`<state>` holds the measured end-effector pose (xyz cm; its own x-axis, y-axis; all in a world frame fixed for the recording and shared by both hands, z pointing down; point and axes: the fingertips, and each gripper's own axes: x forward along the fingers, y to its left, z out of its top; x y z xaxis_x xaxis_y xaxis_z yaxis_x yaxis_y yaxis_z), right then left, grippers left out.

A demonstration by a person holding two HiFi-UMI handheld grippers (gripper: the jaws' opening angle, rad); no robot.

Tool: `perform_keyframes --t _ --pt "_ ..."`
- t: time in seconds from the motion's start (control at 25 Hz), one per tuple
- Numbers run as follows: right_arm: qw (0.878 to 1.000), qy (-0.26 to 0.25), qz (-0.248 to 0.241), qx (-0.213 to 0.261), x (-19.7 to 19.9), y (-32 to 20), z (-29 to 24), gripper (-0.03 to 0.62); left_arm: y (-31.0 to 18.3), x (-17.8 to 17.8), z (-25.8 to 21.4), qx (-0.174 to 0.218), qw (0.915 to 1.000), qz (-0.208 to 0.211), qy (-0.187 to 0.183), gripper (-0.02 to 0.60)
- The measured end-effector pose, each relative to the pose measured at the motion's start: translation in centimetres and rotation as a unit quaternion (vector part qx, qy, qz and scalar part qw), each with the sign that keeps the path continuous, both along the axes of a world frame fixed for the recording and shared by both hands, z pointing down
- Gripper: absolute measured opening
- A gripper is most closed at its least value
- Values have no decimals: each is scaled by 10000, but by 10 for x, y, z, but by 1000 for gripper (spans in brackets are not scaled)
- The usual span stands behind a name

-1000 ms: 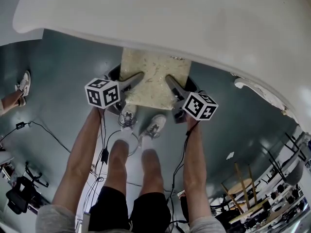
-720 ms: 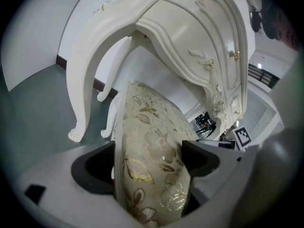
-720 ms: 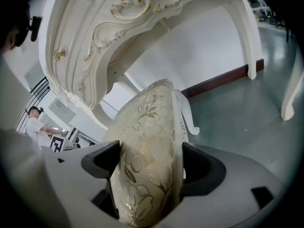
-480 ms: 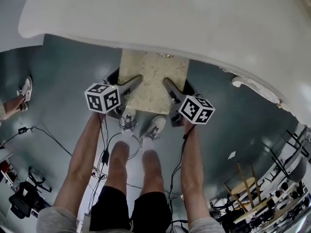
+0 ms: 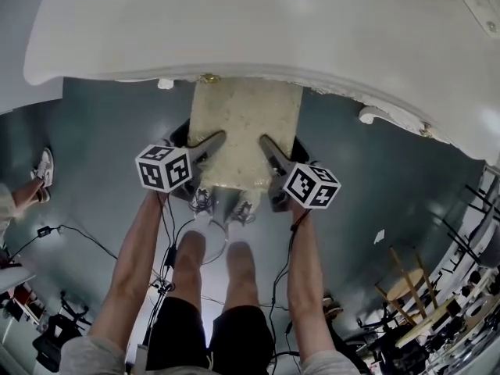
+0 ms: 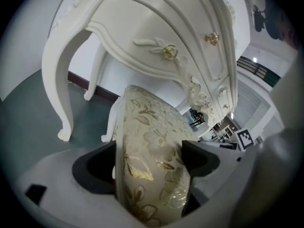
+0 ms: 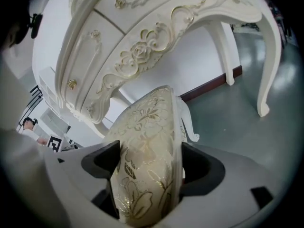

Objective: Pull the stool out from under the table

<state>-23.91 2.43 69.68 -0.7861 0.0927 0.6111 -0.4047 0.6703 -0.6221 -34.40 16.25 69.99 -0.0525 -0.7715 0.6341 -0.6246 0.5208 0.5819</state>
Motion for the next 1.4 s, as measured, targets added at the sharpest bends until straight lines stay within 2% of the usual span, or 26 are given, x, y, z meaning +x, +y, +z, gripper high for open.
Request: perform_keyframes --t 0.28,0.64,1.08,1.4 --pt "9978 -44 663 19 60 -30 -13 408 -45 42 -14 41 9978 653 -43 426" --pt "9890 -82 1478 72 142 -76 -25 408 -111 105 -26 73 9893 1457 -72 426" --pt "9681 -44 2506 52 257 -111 -20 408 -178 201 -21 31 9687 2480 -20 426" --pt "9487 0 3162 67 341 -123 -12 408 -213 276 -11 30 9499 3127 22 426"
